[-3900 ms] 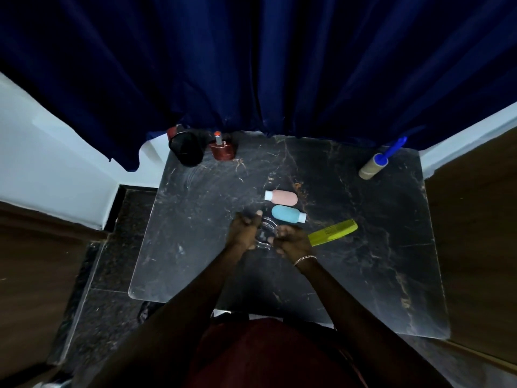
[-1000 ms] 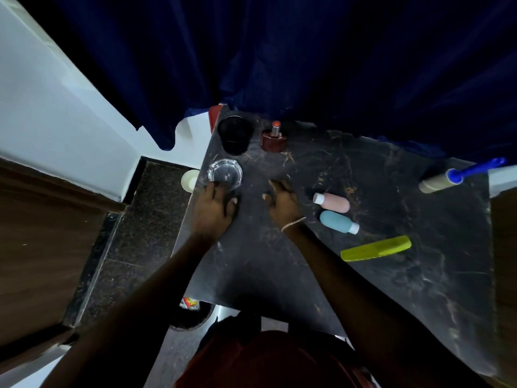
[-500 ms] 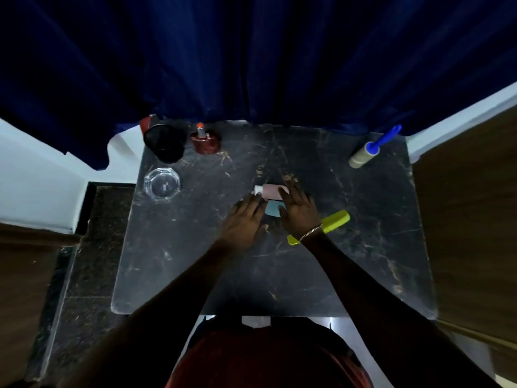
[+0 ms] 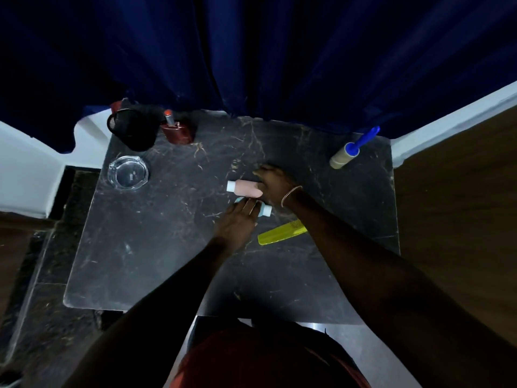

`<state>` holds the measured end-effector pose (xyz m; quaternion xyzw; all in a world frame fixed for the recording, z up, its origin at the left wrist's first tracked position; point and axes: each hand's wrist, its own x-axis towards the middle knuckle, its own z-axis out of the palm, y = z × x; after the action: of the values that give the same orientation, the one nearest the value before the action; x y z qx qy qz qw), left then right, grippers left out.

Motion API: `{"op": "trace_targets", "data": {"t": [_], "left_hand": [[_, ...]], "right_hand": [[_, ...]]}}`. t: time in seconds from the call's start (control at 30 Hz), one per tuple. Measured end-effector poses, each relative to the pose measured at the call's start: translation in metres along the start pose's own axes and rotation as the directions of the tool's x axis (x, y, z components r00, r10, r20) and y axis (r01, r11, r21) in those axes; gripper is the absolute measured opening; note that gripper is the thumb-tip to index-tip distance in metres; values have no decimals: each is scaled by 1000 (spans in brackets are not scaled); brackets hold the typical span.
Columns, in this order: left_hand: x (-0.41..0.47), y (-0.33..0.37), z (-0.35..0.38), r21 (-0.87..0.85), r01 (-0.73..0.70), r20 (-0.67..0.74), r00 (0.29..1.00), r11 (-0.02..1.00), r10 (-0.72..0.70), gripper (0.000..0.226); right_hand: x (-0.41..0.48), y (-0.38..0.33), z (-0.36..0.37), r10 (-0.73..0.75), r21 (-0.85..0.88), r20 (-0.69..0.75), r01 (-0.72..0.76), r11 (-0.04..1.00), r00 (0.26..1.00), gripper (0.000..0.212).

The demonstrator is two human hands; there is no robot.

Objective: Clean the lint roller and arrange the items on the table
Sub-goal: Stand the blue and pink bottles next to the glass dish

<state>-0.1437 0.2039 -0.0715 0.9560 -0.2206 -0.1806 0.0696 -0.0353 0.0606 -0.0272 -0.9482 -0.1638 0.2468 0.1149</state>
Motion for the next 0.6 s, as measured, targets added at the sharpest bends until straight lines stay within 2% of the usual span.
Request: {"op": "trace_targets", "data": {"t": [0.2,0.3,0.5,0.6], "left_hand": [[10,4,3,21,54,-5,999,998,-54,51],[11,8,0,88,69,-24,997,994,-67,50],[-3,8,5,219,42,-161,987,975,-7,46],[-13,3,9,211,64,-260,966,975,-7,42]], "right_hand": [[10,6,10,-26,53,-41,28,998,999,44],[7,12,17,-23,51,-84,27,998,996,42],[-6,21,22,-41,15,-192,45,999,981,39],[-11,21,26,27,137,-207,1,991,978,34]]}}
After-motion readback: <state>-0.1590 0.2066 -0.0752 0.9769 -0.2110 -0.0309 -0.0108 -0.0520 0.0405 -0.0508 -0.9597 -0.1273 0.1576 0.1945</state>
